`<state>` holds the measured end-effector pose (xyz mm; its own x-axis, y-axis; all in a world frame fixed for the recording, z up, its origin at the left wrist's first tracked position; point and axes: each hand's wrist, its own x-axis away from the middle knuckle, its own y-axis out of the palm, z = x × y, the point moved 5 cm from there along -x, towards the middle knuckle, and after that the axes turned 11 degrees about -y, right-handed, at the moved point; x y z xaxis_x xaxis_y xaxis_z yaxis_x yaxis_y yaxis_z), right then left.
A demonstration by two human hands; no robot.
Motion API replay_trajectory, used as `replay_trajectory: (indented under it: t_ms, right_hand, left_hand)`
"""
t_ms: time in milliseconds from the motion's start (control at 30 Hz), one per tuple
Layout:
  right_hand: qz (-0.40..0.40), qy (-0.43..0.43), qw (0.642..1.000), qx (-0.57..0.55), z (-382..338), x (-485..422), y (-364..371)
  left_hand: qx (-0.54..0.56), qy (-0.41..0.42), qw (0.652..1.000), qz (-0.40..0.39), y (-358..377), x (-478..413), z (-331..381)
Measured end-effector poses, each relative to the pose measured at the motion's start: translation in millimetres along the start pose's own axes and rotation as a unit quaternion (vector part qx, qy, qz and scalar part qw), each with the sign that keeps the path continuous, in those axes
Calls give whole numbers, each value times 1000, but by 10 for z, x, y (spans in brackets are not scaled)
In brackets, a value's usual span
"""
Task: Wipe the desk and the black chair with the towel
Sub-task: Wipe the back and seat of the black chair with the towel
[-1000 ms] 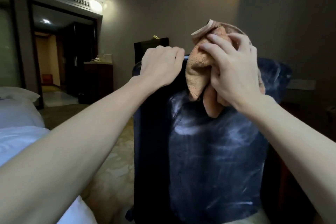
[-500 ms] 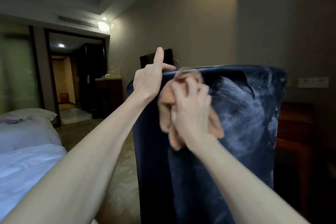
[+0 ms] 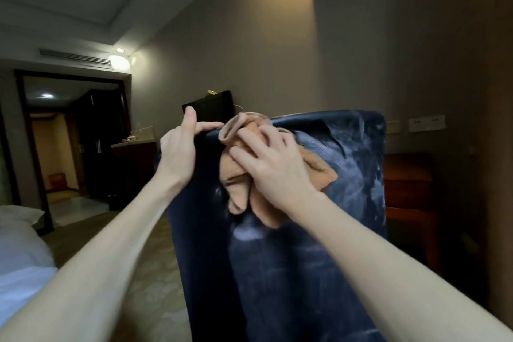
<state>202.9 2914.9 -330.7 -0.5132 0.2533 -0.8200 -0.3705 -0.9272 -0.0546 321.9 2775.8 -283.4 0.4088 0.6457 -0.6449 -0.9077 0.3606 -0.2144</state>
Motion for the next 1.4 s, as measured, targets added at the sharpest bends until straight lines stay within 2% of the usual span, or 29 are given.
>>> replay_trajectory:
  t_ms: [133,200,267,333,400,467,533,567,633,700,767,800,933,1033,1100,1167,1267,1333,1400]
  right_hand:
    - [-22,87,995,37,691,602,-88]
    - [-65,168,983,44,1026,883,-230]
    - [-93,204,973,49,1189,955,-376]
    - [-84,158,983,42,1107,722,-481]
    - [-26,93,995,21,803,237,-563]
    - [44,27,999,-4,357,-322,-564]
    - [34,-20,999,-1,-65,-767,-405]
    - [-7,-29,999,10,-201,-887,-256]
    - [-109,-8,994,18,-284,-905,70]
    - [-165,2,986,27,-222,-757,233]
    - [-168,-13,985,32,-90,-605,149]
    - [-166,-3,986,28,29,-526,48]
    - [-185,86,977,53,887,114,-322]
    - [-193,155,969,21,1268,517,-620]
    - [-183,193,963,42,1220,543,-695]
    - [-138,175,974,32,996,349,-684]
    - [-87,91,992,-10,599,-19,-532]
    - [-97,43,994,6,396,-113,-385]
    - [-125,46,991,31,385,-19,-273]
  left_hand:
    - [-20,18,999,-22,-214,-123,-202]
    - [-27,26,999,2,-352,-198,-313]
    - [-68,26,996,43,-432,-225,-329]
    - [-125,23,988,90,-437,-213,-306]
    - [-161,-1,978,130,-395,-147,-230]
    - [-167,-42,976,137,-339,-167,-213]
    - [-77,-23,994,69,-79,-256,-193]
    - [14,-19,1000,17,8,-347,-257]
    - [186,-79,979,-1,-90,-468,-386]
    - [155,-82,984,42,-397,-471,-395]
    - [121,-79,987,74,-601,-468,-439]
    - [93,-70,991,61,-655,-398,-419]
    - [44,-60,992,101,-515,-283,-413]
    - [14,-26,993,116,-440,-124,-309]
    - [-85,-10,990,109,-319,-21,-217]
    - [-203,35,973,107,-143,87,-88]
    - [-265,103,955,82,227,184,237]
    - [-283,130,950,14,550,185,425]
    - [-290,144,946,-19,763,179,483]
